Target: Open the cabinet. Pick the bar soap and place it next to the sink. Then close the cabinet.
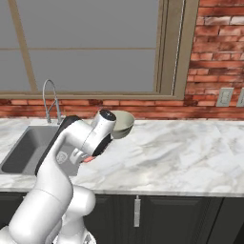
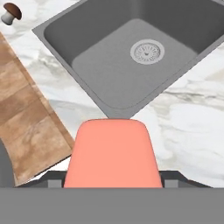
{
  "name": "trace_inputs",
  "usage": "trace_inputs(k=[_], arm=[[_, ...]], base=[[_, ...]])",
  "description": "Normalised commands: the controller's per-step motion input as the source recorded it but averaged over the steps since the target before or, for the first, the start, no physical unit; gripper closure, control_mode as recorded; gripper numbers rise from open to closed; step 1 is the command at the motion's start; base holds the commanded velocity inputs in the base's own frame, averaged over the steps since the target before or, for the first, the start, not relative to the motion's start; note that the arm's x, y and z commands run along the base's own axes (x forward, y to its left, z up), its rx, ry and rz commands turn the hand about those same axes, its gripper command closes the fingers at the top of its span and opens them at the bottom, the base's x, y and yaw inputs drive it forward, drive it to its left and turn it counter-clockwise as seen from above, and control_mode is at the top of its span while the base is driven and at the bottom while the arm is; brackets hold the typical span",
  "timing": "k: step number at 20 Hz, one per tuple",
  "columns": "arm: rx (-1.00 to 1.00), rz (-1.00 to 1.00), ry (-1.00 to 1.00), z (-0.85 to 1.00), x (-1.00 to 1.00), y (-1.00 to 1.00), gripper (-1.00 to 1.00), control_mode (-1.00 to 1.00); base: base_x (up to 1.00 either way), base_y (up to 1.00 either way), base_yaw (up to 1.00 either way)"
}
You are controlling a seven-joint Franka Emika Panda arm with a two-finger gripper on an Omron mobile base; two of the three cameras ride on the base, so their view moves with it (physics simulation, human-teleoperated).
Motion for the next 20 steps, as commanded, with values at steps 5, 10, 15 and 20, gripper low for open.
trace_inputs(k=[5,10,15,20], arm=[[0.03,0.00,-0.02,-0.18,0.06,0.00,1.00,-1.00],[0.02,0.00,-0.04,-0.16,0.25,0.00,1.00,-1.00],[0.01,0.00,-0.02,-0.24,0.34,0.00,1.00,-1.00],[0.00,0.00,0.00,-0.20,0.31,0.00,1.00,-1.00]], base=[[0.00,0.00,0.00],[0.00,0.00,0.00],[0.00,0.00,0.00],[0.00,0.00,0.00]])
